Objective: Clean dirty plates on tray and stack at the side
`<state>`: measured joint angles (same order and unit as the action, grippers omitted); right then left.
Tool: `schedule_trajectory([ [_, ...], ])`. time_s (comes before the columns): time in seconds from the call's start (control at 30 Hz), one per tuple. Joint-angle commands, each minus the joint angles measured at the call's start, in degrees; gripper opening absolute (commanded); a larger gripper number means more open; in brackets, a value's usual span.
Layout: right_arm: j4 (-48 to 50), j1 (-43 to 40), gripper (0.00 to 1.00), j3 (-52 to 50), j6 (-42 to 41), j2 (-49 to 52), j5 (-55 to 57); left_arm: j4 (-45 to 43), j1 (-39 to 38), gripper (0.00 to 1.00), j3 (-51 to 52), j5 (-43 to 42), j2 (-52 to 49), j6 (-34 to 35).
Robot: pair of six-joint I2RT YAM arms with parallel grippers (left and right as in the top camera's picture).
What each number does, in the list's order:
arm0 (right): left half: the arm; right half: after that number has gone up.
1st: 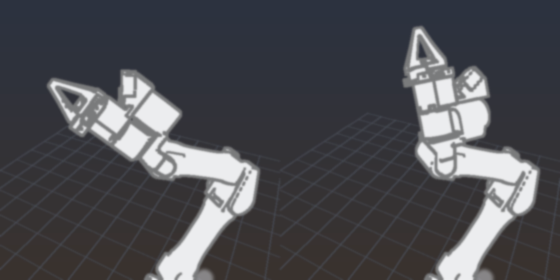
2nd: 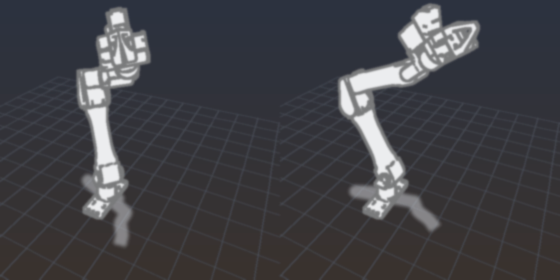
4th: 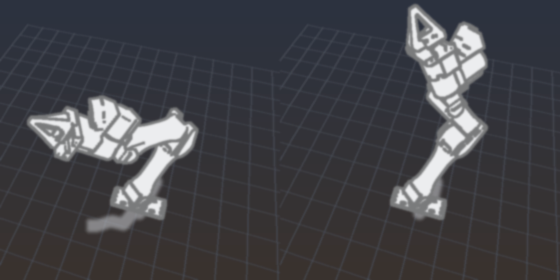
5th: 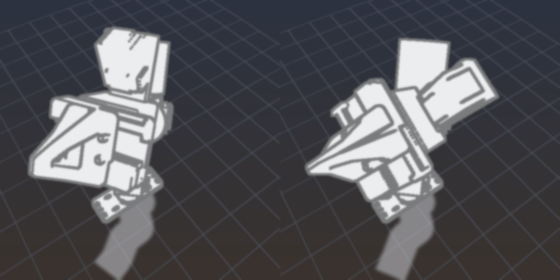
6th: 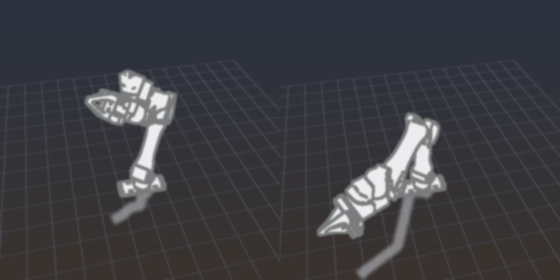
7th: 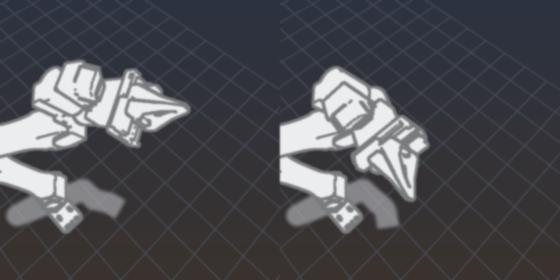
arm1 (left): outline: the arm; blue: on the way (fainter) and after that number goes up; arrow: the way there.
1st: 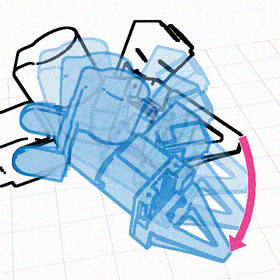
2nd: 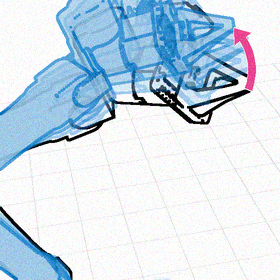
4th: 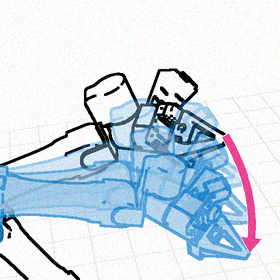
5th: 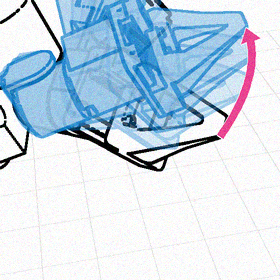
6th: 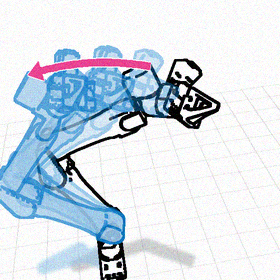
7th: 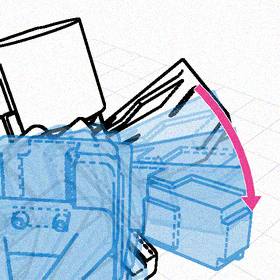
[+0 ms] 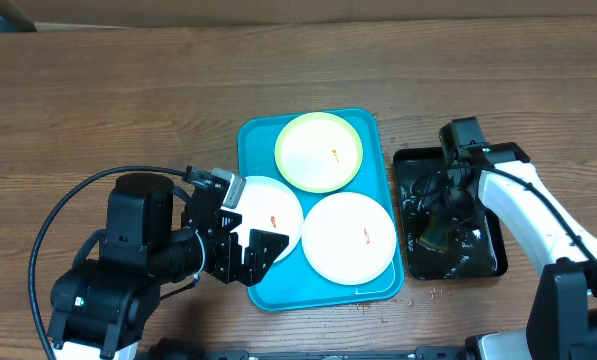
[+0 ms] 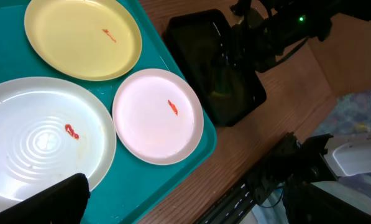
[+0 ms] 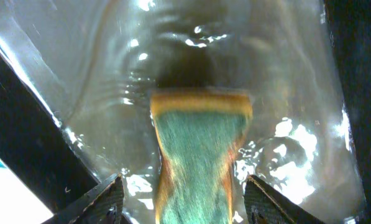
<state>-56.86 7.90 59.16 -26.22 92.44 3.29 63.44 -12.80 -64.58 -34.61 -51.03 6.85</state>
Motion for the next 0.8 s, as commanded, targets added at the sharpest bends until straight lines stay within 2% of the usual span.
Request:
schedule_trajectory([
  [0.0, 2.82, -0.26, 0.57, -1.81, -4.00, 0.44, 4.61, -0.26, -0.46, 1.00, -1.20, 0.55, 0.13, -0.83],
  [0.2, 10.29, -0.26, 0.54, -8.33, -8.55, 1.57, 7.82, -0.28, -0.46, 1.00, -1.20, 0.59, 0.13, -0.87],
  [0.27, 12.85, -0.26, 0.48, -10.49, -8.57, 1.68, 7.56, -0.26, -0.46, 1.00, -1.20, 0.57, 0.13, -0.85],
  [0.3, 14.10, -0.26, 0.44, -11.30, -8.57, 1.68, 7.13, -0.20, -0.46, 1.00, -1.20, 0.52, 0.13, -0.83],
  [0.33, 15.10, -0.26, 0.35, -11.98, -8.57, 1.68, 6.95, 0.02, -0.46, 1.00, -1.20, 0.52, 0.13, -0.83],
  [0.37, 15.82, -0.26, 0.22, -12.28, -8.55, 1.68, 6.97, 0.24, -0.46, 1.00, -1.20, 0.55, 0.13, -0.85],
  [0.43, 16.33, -0.26, 0.04, -12.09, -8.50, 1.62, 6.95, 0.42, -0.46, 1.00, -1.20, 0.57, 0.13, -0.87],
  [0.53, 13.42, -0.26, 0.04, -9.07, -7.58, 0.96, 6.91, 0.15, -0.46, 1.00, -1.20, 0.57, 0.13, -0.87],
  [0.6, 11.32, -0.26, 0.04, -5.88, -1.18, -0.98, 3.10, -0.28, -0.46, 1.00, -1.20, 0.74, 0.13, -0.87],
  [0.67, 9.57, -0.26, 0.04, -4.17, 1.11, -2.47, 1.53, -0.68, -0.46, 1.00, -1.20, 0.72, 0.13, -0.85],
  [0.73, 7.80, -0.26, 0.18, -2.95, 1.20, -3.98, 0.42, -0.70, -0.46, 1.00, -1.20, 0.70, 0.13, -0.83],
  [0.77, 6.86, -0.26, 0.42, -2.54, 1.25, -5.46, -0.94, -0.66, -0.46, 1.00, -1.20, 0.70, 0.13, -0.85],
])
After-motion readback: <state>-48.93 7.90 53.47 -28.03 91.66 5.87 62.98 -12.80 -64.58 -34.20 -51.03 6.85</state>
